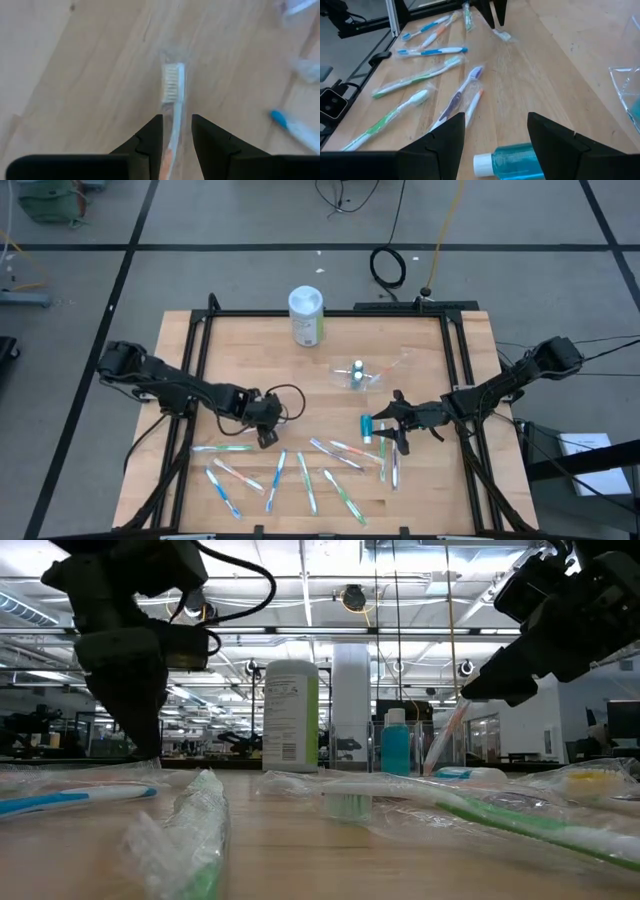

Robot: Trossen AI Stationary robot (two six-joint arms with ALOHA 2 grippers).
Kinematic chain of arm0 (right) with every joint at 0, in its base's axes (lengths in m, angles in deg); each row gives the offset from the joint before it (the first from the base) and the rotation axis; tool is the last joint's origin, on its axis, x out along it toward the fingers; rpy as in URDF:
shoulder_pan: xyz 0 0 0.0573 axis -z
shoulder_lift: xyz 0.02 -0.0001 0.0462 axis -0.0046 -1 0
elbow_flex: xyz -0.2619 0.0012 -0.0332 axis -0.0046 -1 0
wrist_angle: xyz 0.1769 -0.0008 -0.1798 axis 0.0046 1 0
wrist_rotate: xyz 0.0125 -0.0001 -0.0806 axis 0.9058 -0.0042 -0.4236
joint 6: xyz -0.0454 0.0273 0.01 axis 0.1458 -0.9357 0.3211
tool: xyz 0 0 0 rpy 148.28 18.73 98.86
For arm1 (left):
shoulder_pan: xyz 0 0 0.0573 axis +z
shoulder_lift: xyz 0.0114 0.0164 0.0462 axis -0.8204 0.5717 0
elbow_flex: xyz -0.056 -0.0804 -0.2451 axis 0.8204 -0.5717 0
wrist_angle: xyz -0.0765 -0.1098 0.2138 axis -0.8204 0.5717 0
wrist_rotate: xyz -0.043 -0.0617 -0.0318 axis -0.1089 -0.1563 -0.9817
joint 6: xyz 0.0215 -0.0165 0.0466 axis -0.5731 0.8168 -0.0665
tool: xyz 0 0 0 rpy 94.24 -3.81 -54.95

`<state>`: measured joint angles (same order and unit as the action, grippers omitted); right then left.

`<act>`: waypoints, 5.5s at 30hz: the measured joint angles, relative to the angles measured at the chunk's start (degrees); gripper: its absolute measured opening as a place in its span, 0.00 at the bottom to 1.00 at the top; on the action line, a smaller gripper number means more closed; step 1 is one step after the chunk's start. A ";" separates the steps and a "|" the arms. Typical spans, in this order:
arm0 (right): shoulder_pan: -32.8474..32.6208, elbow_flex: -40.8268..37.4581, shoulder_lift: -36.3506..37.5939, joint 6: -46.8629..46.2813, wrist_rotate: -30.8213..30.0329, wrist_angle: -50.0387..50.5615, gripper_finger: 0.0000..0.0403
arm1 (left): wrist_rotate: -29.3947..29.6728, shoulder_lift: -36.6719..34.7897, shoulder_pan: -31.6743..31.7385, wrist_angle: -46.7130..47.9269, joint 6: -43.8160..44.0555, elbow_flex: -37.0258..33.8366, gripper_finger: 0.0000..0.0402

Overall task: Pick & Place toothbrushing station
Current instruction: Put the orange toothbrush into the transparent organizer

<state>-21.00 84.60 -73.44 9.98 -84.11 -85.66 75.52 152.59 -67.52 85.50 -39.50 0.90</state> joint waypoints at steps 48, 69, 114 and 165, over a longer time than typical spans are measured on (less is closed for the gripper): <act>2.67 -0.07 0.00 -2.87 -6.08 -2.10 0.52 | 6.22 5.97 8.00 -65.08 -37.26 15.80 0.02; 2.64 -0.09 -0.02 -4.19 -6.01 -1.65 0.52 | 6.22 27.46 14.22 -94.14 -28.90 15.76 0.02; 2.61 -0.11 -0.01 -6.05 -1.69 -0.77 0.52 | 3.42 19.77 24.07 -108.17 -26.80 2.43 0.02; 9.88 -0.11 -0.02 7.65 15.14 -6.65 0.52 | 11.09 25.11 14.94 -96.16 -37.09 9.51 0.03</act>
<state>-11.12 84.50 -73.47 17.64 -68.97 -92.31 86.61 177.70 -52.57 -10.67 -76.59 10.41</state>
